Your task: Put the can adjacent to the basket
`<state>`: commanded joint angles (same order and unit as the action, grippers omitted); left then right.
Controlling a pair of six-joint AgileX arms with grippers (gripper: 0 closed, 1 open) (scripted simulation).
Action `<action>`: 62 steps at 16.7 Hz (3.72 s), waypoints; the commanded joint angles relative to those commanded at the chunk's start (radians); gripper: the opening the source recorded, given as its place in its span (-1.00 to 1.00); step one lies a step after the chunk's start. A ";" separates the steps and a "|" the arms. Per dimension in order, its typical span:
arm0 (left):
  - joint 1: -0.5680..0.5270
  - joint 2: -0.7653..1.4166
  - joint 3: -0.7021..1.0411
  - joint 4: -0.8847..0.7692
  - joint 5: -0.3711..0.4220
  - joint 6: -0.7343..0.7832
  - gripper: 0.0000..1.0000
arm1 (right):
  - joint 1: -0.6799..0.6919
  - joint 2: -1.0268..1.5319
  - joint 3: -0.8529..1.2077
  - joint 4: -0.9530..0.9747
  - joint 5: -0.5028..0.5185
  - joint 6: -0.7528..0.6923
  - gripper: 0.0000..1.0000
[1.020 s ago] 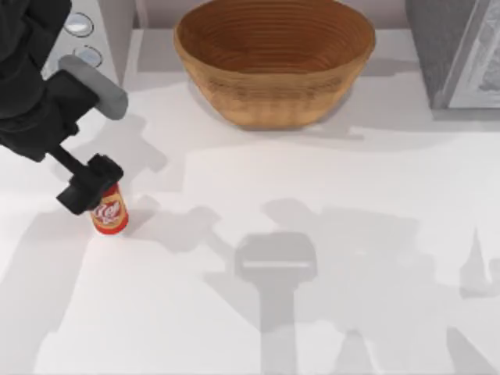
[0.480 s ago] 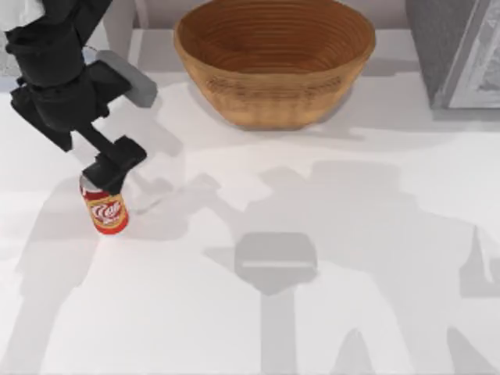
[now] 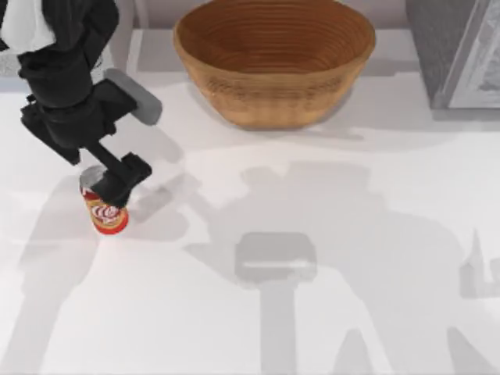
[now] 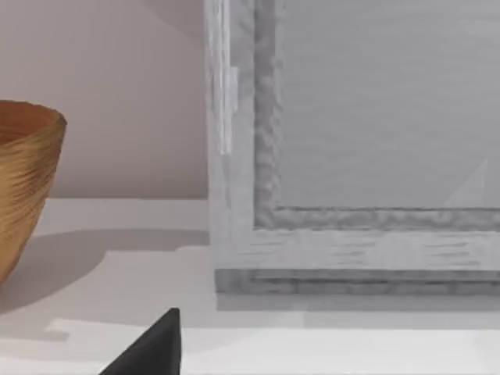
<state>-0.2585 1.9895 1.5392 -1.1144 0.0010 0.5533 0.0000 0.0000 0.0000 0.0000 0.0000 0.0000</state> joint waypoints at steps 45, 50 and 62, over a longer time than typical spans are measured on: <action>-0.343 0.213 0.594 -0.168 0.050 -0.885 -1.00 | 0.000 0.000 0.000 0.000 0.000 0.000 1.00; -0.469 0.393 0.681 -0.236 0.011 -1.210 -1.00 | 0.000 0.000 0.000 0.000 0.000 0.000 1.00; -0.499 0.448 0.659 -0.221 -0.005 -1.279 -1.00 | 0.000 0.000 0.000 0.000 0.000 0.000 1.00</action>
<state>-0.7575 2.4376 2.1984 -1.3354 -0.0044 -0.7255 0.0000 0.0000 0.0000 0.0000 0.0000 0.0000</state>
